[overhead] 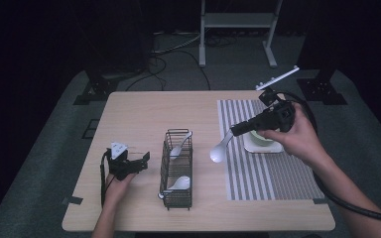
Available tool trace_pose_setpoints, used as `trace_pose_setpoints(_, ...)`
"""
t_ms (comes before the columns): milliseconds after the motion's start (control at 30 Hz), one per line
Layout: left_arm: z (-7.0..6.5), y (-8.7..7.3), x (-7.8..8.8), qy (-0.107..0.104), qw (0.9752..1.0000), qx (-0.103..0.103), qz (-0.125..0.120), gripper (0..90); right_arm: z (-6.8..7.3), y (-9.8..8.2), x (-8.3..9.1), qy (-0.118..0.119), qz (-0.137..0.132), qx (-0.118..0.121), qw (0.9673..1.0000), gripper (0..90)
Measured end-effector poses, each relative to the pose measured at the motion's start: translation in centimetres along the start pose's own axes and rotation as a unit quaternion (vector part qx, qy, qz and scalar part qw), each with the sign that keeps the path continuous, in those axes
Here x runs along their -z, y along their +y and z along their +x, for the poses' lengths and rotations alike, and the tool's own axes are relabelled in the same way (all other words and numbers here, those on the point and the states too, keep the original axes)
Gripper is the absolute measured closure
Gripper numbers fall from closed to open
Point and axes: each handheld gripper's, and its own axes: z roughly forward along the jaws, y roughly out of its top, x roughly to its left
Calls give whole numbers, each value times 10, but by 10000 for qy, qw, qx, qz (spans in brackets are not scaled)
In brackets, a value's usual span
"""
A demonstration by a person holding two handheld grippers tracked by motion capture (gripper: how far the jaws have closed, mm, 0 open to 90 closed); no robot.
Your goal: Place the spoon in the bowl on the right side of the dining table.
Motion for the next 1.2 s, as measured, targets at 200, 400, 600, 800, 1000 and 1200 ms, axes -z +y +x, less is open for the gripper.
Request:
trace_pose_setpoints(200,0,0,0,-2,10000,4,-1,0,-4,-2,1,-24,3,-50,10000,855)
trace_pose_setpoints(400,0,0,0,-2,10000,8,-15,0,-10,-5,2,-47,-11,-118,9999,855)
trace_pose_setpoints(600,0,0,0,-1,10000,9,-16,0,-16,-8,4,-74,-23,-206,9998,855)
trace_pose_setpoints(800,0,0,0,2,10000,4,-15,0,-23,-11,6,-105,-40,-294,9995,855)
trace_pose_setpoints(1000,0,0,0,0,10000,5,-17,0,-32,-15,8,-145,-74,-395,9991,855)
trace_pose_setpoints(1200,0,0,0,-1,10000,-7,-17,0,-39,-19,11,-203,-99,-496,9985,855)
